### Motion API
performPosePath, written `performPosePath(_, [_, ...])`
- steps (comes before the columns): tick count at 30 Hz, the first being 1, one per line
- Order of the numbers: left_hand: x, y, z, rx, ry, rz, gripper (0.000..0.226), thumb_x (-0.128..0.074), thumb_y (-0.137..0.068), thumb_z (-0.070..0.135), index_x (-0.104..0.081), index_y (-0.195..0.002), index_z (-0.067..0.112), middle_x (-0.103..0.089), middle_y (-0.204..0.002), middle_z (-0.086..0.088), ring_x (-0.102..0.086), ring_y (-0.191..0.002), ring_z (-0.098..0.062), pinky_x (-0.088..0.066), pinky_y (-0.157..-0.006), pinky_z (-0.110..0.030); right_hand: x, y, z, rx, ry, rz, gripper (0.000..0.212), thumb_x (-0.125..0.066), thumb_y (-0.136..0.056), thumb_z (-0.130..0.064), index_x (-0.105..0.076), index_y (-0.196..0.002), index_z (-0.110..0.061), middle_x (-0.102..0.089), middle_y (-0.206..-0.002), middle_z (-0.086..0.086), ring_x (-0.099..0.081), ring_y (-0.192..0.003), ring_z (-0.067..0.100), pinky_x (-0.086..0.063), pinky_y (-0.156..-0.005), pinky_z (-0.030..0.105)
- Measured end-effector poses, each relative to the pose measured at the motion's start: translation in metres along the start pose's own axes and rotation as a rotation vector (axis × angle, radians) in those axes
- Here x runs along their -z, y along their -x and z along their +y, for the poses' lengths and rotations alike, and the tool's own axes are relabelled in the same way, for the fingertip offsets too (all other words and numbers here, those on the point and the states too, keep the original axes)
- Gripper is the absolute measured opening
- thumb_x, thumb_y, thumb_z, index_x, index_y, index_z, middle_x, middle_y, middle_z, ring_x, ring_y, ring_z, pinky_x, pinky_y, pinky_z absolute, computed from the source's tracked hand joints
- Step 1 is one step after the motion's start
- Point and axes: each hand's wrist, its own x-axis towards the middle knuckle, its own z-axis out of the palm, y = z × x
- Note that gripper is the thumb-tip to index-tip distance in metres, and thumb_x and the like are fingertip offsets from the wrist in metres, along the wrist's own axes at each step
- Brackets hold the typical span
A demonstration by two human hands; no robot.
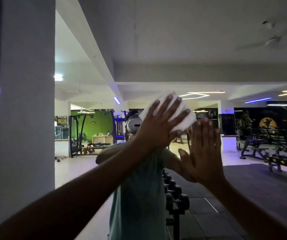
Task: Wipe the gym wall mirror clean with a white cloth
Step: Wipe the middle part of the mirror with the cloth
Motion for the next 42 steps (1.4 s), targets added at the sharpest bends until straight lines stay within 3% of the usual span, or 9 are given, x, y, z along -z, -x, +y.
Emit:
performPosePath(2, [0.004,-0.005,-0.052,0.137,-0.096,0.095,0.065,-0.016,-0.111,0.055,-0.033,-0.165,0.024,-0.027,-0.172,-0.013,-0.024,-0.159,-0.037,-0.015,-0.125,-0.051,0.001,0.001,0.002,0.019,-0.006,0.006,0.093,-0.023,-0.104,-0.065,-0.018,-0.163,0.007,-0.005,-0.174,0.027,-0.004,-0.162,0.042,-0.011,-0.129,0.064])
performPosePath(7, [0.028,-0.007,-0.124,1.051,-0.110,0.218,0.068,-0.009,-0.108,0.059,-0.006,-0.169,0.029,-0.003,-0.176,-0.013,-0.002,-0.163,-0.035,-0.005,-0.129,-0.055,-0.004,0.001,-0.001,-0.007,-0.049,0.025,0.093,-0.029,-0.103,-0.062,-0.019,-0.162,0.008,-0.006,-0.173,0.028,-0.004,-0.162,0.044,-0.013,-0.128,0.066])
performPosePath(13, [-0.005,-0.065,0.037,0.266,0.036,0.091,0.065,-0.030,-0.105,0.049,-0.033,-0.165,0.023,-0.021,-0.173,-0.017,-0.016,-0.160,-0.041,-0.010,-0.128,-0.059,-0.001,0.001,-0.003,0.007,-0.074,0.060,0.089,-0.027,-0.104,-0.060,-0.022,-0.162,0.008,-0.011,-0.173,0.026,-0.008,-0.162,0.042,-0.019,-0.125,0.067])
performPosePath(16, [-0.003,-0.082,0.027,0.080,0.054,0.068,0.063,-0.033,-0.104,0.050,-0.043,-0.161,0.025,-0.032,-0.169,-0.015,-0.027,-0.158,-0.037,-0.010,-0.127,-0.054,0.000,0.001,-0.003,0.006,-0.099,0.076,0.090,-0.024,-0.104,-0.062,-0.024,-0.161,0.008,-0.013,-0.173,0.026,-0.009,-0.162,0.041,-0.018,-0.126,0.066])
performPosePath(23, [0.018,-0.005,-0.121,0.732,-0.106,0.189,0.065,-0.011,-0.110,0.056,-0.016,-0.169,0.029,-0.013,-0.176,-0.010,-0.012,-0.162,-0.032,-0.011,-0.127,-0.052,-0.003,0.002,0.002,0.011,-0.079,0.058,0.091,-0.037,-0.101,-0.057,-0.021,-0.162,0.009,-0.008,-0.174,0.026,-0.007,-0.162,0.043,-0.018,-0.126,0.066])
performPosePath(27, [0.030,0.003,-0.106,1.200,-0.055,0.263,0.070,-0.003,-0.107,0.060,-0.007,-0.169,0.028,-0.004,-0.177,-0.012,-0.003,-0.163,-0.034,-0.010,-0.128,-0.058,-0.005,0.001,0.000,0.012,-0.071,0.069,0.091,-0.040,-0.100,-0.056,-0.021,-0.161,0.009,-0.008,-0.173,0.027,-0.008,-0.162,0.043,-0.018,-0.126,0.067])
performPosePath(29, [0.024,-0.030,-0.055,1.170,0.022,0.296,0.067,-0.019,-0.110,0.053,-0.011,-0.169,0.023,-0.008,-0.176,-0.013,-0.005,-0.162,-0.037,-0.011,-0.128,-0.063,-0.004,-0.001,-0.001,0.010,-0.079,0.069,0.092,-0.035,-0.102,-0.059,-0.021,-0.161,0.010,-0.009,-0.173,0.027,-0.007,-0.162,0.043,-0.017,-0.127,0.066])
performPosePath(35, [0.004,-0.029,0.025,0.208,0.086,0.024,0.064,-0.022,-0.109,0.051,-0.026,-0.167,0.025,-0.016,-0.175,-0.013,-0.012,-0.162,-0.036,-0.016,-0.126,-0.058,0.001,0.003,0.003,0.034,-0.093,0.044,0.090,-0.030,-0.103,-0.059,-0.019,-0.163,0.007,-0.007,-0.174,0.025,-0.005,-0.163,0.040,-0.014,-0.128,0.065])
performPosePath(42, [0.043,0.144,-0.130,0.973,-0.118,0.096,0.063,-0.009,-0.111,0.055,0.001,-0.169,0.032,0.000,-0.177,-0.010,-0.001,-0.163,-0.031,-0.011,-0.127,-0.055,-0.001,0.003,-0.007,-0.016,-0.035,0.014,0.098,-0.036,-0.100,-0.063,-0.019,-0.161,0.011,-0.004,-0.172,0.031,-0.003,-0.161,0.046,-0.011,-0.128,0.066])
